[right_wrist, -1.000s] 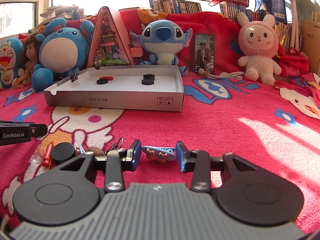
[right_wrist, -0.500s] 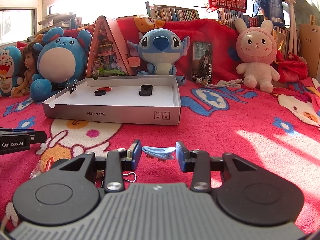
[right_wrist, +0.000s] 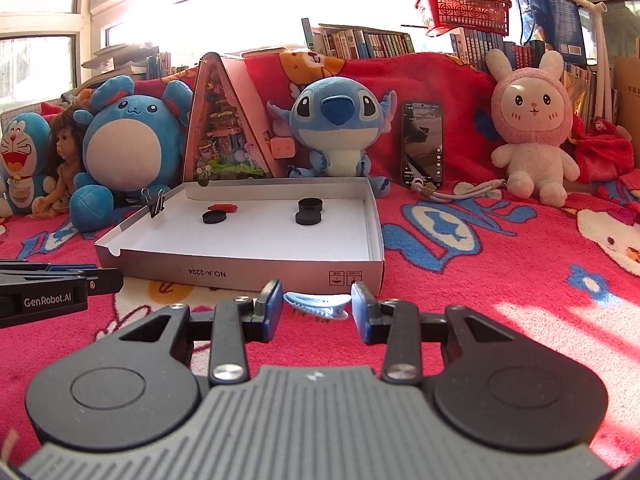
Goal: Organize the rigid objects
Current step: 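Carry the brown nut with the left tool over the box while the right carries the clip, then open the left tool to drop the nut in the box while the right releases the clip, then withdraw both open tools from the box toward the remaining items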
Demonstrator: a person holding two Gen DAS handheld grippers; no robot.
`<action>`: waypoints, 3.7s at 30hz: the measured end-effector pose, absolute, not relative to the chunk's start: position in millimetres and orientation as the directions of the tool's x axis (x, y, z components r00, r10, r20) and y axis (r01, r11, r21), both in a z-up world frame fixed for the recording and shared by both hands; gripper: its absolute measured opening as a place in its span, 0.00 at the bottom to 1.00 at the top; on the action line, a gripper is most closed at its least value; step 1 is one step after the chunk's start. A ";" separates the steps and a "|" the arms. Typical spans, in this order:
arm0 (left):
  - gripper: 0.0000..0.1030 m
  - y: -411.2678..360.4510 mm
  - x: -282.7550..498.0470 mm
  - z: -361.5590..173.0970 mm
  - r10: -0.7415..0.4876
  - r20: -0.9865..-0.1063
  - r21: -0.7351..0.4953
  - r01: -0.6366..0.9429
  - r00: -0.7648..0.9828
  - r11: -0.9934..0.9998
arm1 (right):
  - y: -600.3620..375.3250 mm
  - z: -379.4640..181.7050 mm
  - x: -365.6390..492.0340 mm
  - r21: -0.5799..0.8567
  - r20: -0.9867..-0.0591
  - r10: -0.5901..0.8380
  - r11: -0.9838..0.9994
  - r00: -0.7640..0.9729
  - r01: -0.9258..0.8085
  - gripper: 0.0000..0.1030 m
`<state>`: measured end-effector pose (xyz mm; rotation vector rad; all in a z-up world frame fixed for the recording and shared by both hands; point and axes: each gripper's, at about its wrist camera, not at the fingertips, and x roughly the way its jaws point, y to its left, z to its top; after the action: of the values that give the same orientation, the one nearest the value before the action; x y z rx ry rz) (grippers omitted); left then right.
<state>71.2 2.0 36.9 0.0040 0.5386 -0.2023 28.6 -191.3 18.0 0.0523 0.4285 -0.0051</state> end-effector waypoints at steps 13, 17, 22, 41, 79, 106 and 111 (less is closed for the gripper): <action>0.22 -8.7 110.0 53.5 -0.222 -0.493 -0.052 0.226 0.841 0.973 | -190.0 32.9 70.9 0.079 -0.396 0.047 0.997 0.917 -0.018 0.42; 0.22 -10.8 127.2 53.5 -0.232 -0.501 -0.063 0.233 0.834 0.970 | -189.7 34.5 86.5 0.083 -0.399 0.054 0.996 0.915 -0.023 0.42; 0.22 -9.7 154.4 50.4 -0.258 -0.514 -0.106 0.238 0.818 0.965 | -190.9 34.6 110.5 0.098 -0.418 0.065 0.995 0.906 -0.026 0.42; 0.22 -18.4 259.5 17.6 -0.240 -0.638 -0.193 0.150 0.731 0.970 | -205.6 27.5 225.6 0.236 -0.610 0.145 0.972 0.779 0.004 0.42; 0.54 -29.5 249.9 19.6 -0.225 -0.603 -0.125 0.187 0.765 0.974 | -199.2 14.4 231.3 0.189 -0.627 0.123 0.982 0.770 -0.002 0.71; 0.80 -3.0 162.4 47.6 -0.269 -0.525 -0.107 0.251 0.808 0.962 | -219.7 39.2 155.8 0.212 -0.533 0.194 0.973 0.824 -0.092 1.00; 0.81 2.1 145.9 48.1 -0.273 -0.515 -0.112 0.251 0.813 0.961 | -220.4 39.9 142.2 0.216 -0.526 0.213 0.970 0.823 -0.113 1.00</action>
<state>145.9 2.1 48.1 -0.0395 0.5551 -0.2798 142.2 -220.4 39.9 0.1784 0.5786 0.1740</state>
